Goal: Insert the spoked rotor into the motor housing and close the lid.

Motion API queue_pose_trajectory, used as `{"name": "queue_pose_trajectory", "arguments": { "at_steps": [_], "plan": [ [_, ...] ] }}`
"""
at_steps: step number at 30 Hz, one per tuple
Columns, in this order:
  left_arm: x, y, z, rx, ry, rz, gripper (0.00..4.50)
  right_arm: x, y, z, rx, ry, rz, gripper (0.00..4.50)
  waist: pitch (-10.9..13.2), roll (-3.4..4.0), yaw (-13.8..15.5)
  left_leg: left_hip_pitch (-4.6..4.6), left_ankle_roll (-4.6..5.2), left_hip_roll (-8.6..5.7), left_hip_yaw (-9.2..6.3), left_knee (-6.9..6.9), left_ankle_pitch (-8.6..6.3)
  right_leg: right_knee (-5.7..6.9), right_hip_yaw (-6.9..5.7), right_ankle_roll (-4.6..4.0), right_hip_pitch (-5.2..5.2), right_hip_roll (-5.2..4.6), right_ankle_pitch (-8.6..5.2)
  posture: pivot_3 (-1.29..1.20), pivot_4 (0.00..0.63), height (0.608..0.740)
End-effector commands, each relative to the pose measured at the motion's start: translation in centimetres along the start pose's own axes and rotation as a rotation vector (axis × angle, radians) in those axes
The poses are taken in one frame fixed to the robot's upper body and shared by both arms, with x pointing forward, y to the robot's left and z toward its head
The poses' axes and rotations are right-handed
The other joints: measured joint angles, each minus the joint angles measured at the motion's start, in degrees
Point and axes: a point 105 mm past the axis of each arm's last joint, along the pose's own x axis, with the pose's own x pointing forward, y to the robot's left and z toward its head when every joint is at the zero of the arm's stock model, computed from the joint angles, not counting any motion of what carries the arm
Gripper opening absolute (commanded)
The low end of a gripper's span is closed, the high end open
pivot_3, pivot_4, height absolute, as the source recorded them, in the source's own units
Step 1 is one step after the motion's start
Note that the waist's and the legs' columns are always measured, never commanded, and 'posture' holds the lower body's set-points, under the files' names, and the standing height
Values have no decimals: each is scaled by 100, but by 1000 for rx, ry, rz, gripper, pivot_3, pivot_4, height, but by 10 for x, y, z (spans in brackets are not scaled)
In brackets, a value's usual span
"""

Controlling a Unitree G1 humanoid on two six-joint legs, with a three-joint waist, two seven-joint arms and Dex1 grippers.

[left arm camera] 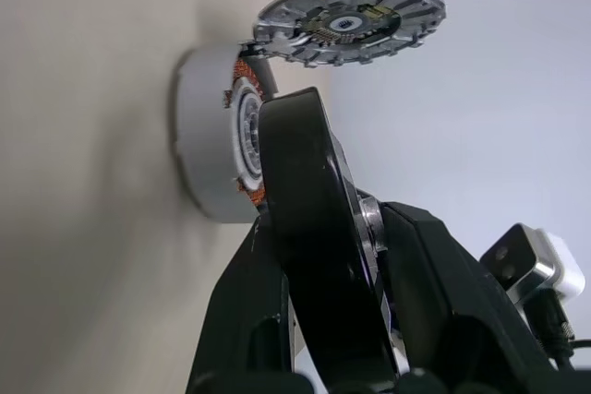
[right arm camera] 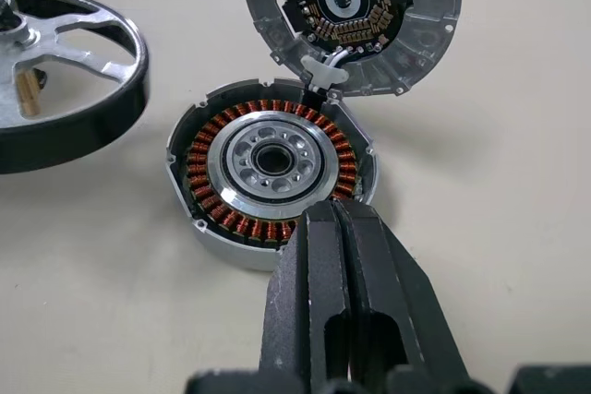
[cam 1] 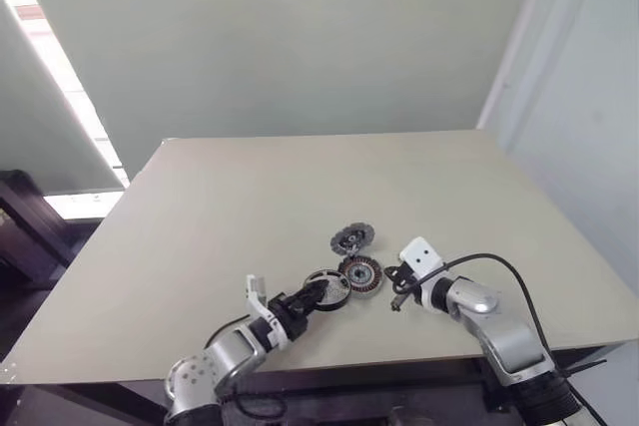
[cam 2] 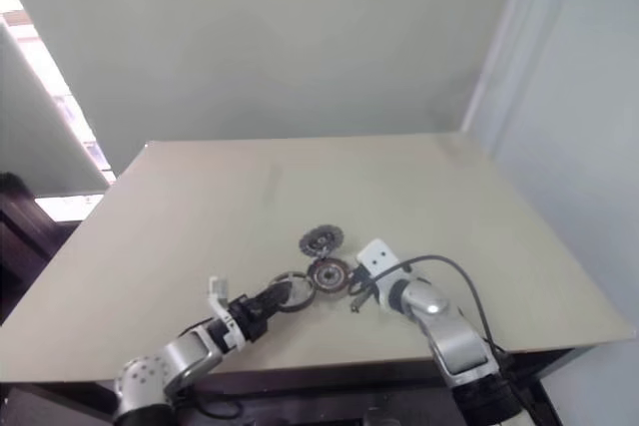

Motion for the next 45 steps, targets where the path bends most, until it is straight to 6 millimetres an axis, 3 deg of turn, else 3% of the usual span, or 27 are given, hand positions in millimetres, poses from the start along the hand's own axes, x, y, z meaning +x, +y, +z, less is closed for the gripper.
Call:
{"name": "queue_pose_trajectory", "arguments": {
  "at_steps": [1, 11, 21, 29, 45],
  "plan": [
    [19, -20, 7, 25, -12, -88, 1045, -7, -4, 13, -24, -38, -19, 0, 0, 0, 12, -1, 0, -1, 0, 2, 0, 0, 0, 0, 1, 0, 0, 0, 0, 740],
    [55, -9, -5, 62, 48, -46, 1045, -8, -2, 11, -14, -24, -23, 0, 0, -1, 13, -7, 1, -4, 5, -1, 0, -5, 5, 0, -3, 0, 0, 0, 0, 740],
    [75, -13, 0, 102, 23, -66, 1045, -7, -1, 11, -6, -30, -31, 0, 0, -1, 13, -8, 1, -5, 5, 1, 0, -5, 5, 2, -3, 0, 1, 0, 0, 740],
    [93, -11, -8, 107, 42, -53, 1045, -7, 0, 12, 0, -36, -37, 0, 0, -2, 13, -8, 1, -6, 4, 1, 0, -6, 5, 9, -2, 0, 5, 0, 0, 740],
    [93, 4, 5, 143, -13, 33, 1045, -7, -1, 12, 7, -38, -49, 0, 0, -2, 10, -8, 2, -6, 3, 1, -1, -6, 5, 14, -3, 0, 8, 0, 0, 740]
  ]
}}
